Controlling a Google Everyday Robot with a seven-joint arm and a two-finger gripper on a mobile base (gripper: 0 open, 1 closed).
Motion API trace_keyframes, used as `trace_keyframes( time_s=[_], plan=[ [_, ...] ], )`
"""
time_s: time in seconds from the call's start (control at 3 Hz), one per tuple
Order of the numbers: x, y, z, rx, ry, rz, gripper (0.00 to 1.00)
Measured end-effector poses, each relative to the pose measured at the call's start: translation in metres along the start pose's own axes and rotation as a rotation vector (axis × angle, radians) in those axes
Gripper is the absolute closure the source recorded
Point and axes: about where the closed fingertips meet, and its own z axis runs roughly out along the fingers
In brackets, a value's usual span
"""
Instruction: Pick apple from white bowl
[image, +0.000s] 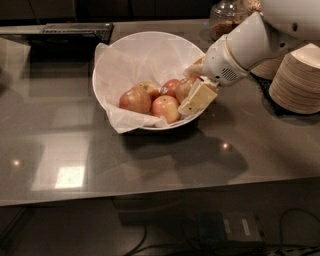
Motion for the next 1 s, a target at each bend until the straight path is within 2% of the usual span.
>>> trace_keyframes(
  time_s=[0.33,1.0],
  plan=[
    [0.0054,0.001,0.0098,-0.03,-0.005,0.024,0.48],
    [0.0013,0.0007,0.0063,-0.038,-0.031,0.024,0.94]
  ],
)
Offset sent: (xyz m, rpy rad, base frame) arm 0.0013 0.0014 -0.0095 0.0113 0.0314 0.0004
